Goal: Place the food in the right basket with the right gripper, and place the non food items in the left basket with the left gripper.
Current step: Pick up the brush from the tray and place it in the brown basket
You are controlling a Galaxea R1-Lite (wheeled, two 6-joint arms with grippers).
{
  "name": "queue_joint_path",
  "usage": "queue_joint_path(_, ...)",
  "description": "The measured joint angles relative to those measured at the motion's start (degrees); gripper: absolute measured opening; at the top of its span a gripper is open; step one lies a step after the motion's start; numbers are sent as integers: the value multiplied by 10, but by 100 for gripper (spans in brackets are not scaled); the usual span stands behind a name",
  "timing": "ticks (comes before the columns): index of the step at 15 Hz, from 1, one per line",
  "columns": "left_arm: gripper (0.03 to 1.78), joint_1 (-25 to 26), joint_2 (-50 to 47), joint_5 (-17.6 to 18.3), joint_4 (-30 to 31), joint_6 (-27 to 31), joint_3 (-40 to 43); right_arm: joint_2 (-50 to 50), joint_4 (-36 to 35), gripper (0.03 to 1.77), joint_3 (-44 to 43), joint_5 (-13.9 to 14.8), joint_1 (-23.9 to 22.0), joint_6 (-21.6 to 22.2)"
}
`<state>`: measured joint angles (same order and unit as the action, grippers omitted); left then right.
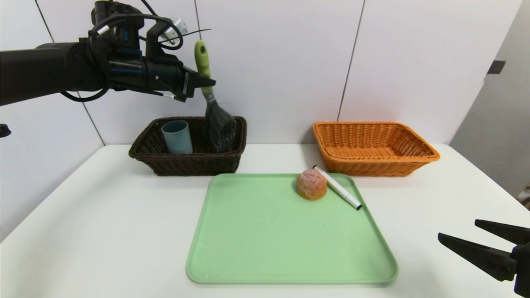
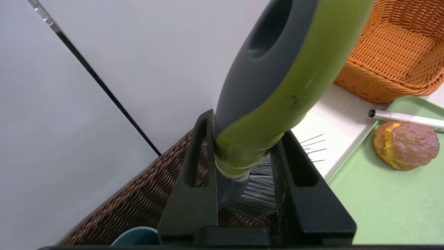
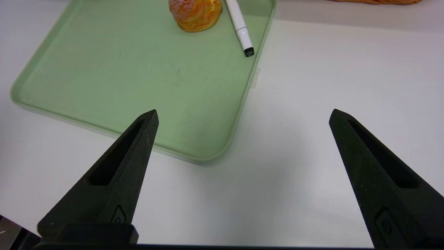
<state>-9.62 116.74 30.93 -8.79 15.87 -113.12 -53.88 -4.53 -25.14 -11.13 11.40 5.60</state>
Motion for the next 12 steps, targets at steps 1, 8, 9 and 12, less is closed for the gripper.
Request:
queue_joint_path(1,46,1,3,2,1,0,0,1,0,170,0,0,0,0)
queue_joint_path(8,113,5,16,0,17,-12,0,10,2,170,1,1,0,0)
queue_joint_path(9,120,7,16,0,18,-12,0,11,2,170,1,1,0,0)
queue_joint_path(12,137,18,12,-1,17,-13,0,12,1,170,2,2,0,0)
